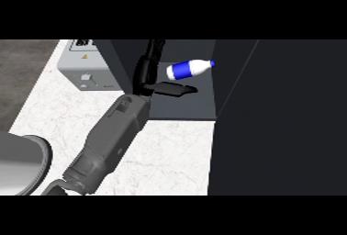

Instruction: Pick up the bottled water, place it into the cabinet and close the cabinet

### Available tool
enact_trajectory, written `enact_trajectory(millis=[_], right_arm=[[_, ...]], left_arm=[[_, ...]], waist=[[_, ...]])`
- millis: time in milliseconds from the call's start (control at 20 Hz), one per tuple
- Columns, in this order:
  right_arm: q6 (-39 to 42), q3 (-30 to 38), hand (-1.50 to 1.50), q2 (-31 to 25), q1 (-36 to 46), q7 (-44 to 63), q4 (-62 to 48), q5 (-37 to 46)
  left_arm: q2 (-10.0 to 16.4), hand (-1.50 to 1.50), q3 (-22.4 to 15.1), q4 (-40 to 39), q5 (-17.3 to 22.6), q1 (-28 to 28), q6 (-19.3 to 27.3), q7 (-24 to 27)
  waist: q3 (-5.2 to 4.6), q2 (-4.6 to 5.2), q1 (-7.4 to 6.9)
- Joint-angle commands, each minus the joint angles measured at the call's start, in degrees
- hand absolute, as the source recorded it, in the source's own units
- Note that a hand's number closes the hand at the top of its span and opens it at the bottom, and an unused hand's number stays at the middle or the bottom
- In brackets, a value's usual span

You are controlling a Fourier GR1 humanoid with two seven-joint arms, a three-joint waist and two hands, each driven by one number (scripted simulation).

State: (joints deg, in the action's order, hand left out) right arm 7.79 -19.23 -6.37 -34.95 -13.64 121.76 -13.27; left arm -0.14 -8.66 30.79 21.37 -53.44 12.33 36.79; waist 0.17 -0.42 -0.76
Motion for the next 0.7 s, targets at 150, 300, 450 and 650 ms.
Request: enact_trajectory(millis=[150, 300, 450, 650], right_arm=[[-1.4, -0.1, -1.5, 0.4, -0.2, 1.6, 1.4, -0.2], [-2.3, -3.2, -1.5, 1.2, -2.1, 1.6, 2.4, 1.8], [-1.9, -2.7, -1.5, 0.6, -1.7, 0.4, 0.5, 2.7], [-2.3, -4.4, -1.5, 0.9, -1.9, 0.4, 1.7, 4.0]], left_arm=[[1.2, -1.5, -2.5, 16.2, 4.1, 14.1, -0.4, -3.2], [0.1, -1.5, -7.8, 25.0, 5.1, 20.2, 1.9, -5.4], [2.6, -1.5, -9.5, 36.1, 4.8, 24.9, 2.5, -11.0], [3.3, -1.5, -15.2, 52.0, 3.7, 36.9, 5.8, -14.9]], waist=[[-0.16, -1.04, -2.87], [-0.18, -1.19, -2.65], [-0.12, -1.27, -3.37], [-0.12, -0.97, -2.74]])
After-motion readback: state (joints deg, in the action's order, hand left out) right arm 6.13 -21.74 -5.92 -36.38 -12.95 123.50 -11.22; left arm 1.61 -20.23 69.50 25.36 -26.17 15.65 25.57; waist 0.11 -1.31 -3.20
